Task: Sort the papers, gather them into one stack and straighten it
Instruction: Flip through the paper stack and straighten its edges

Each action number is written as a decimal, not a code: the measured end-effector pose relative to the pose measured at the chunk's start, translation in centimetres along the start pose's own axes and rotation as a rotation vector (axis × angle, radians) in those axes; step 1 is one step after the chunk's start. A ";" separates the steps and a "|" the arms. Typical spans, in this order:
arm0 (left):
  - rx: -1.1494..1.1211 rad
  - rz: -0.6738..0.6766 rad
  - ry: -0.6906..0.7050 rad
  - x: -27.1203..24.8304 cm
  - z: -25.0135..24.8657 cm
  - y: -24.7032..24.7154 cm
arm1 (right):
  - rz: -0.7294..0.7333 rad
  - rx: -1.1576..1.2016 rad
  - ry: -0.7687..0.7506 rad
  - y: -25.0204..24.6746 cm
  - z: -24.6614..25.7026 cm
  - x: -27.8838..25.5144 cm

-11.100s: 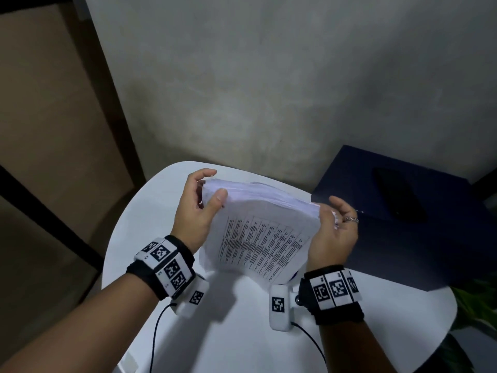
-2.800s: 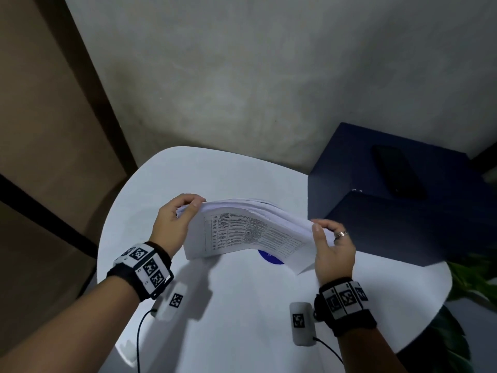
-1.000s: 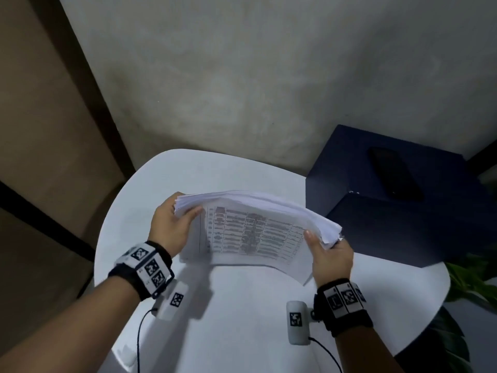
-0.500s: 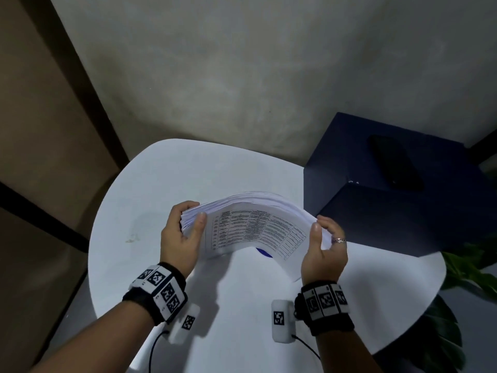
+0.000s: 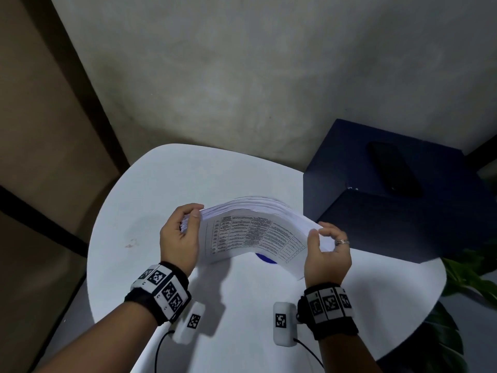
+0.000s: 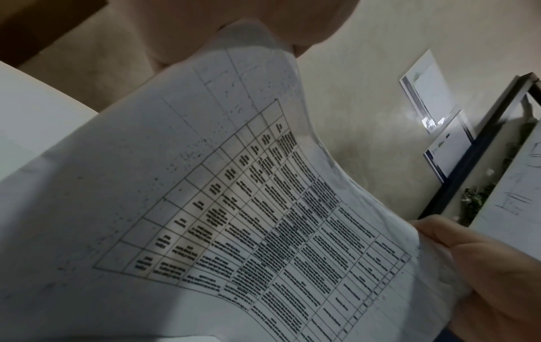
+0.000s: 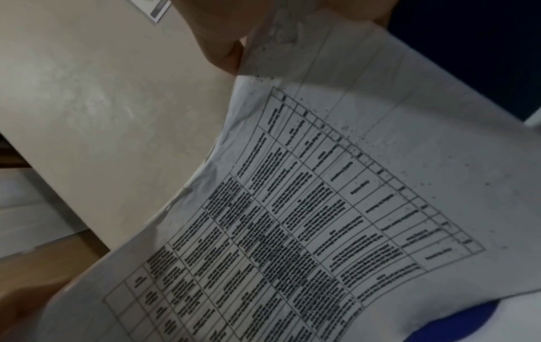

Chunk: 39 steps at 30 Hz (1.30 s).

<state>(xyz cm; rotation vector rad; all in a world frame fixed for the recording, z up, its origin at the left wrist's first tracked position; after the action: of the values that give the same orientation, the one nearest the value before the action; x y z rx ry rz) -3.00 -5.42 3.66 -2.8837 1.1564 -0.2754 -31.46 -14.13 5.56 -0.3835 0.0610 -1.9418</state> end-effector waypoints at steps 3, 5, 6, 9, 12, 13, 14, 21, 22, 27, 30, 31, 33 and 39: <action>0.003 0.005 -0.008 0.1 -0.2 0.0 | 0.012 -0.003 -0.057 0.0 0.4 0.2; 0.006 0.007 -0.011 0.1 -0.1 -0.1 | 0.026 -0.023 -0.110 0.0 0.9 0.1; 0.007 0.006 -0.014 0.1 -0.1 -0.1 | 0.028 -0.035 -0.131 0.0 1.0 0.1; 0.008 0.006 -0.017 0.1 -0.1 -0.1 | 0.025 -0.070 -0.169 0.1 0.8 0.0; 0.013 0.007 -0.018 0.2 -0.3 0.0 | 0.018 -0.108 -0.196 0.0 0.5 0.1; 0.016 0.006 -0.014 0.2 -0.5 0.0 | 0.016 -0.127 -0.217 0.0 0.5 0.0; 0.018 0.008 -0.009 0.3 -0.5 0.0 | 0.012 -0.146 -0.232 0.1 0.5 0.0; 0.123 0.112 0.198 0.8 -1.2 0.5 | 0.180 -0.259 -0.312 1.2 1.1 -0.5; 0.190 0.140 0.272 0.9 -1.3 0.6 | 0.217 -0.281 -0.316 1.3 0.8 -0.5; 0.542 0.228 0.432 1.7 -1.1 0.1 | 0.318 -0.509 -0.425 1.2 0.0 -0.3; 0.682 0.267 0.490 2.4 -1.7 -0.1 | 0.337 -0.557 -0.330 0.9 -0.1 0.6; 0.744 0.274 0.448 2.9 -2.3 -0.1 | 0.355 -0.561 -0.307 0.9 0.1 1.0; 0.950 0.356 0.360 3.7 -3.5 0.7 | 0.401 -0.607 -0.330 0.9 1.3 1.6; 1.062 0.722 0.461 2.9 -7.7 7.9 | 0.446 -0.605 -0.759 1.2 9.7 2.1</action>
<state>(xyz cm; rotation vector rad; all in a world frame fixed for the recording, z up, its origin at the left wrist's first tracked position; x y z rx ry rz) -7.61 -12.80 11.01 -1.4322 1.3956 -1.1157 -28.29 -15.19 15.00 -1.3595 0.2189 -1.2077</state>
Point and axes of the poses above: each hand's wrist, its own x-axis towards the middle knuckle, its own y-axis out of the palm, z = x × y, the point moved 5 cm from there along x, towards the middle knuckle
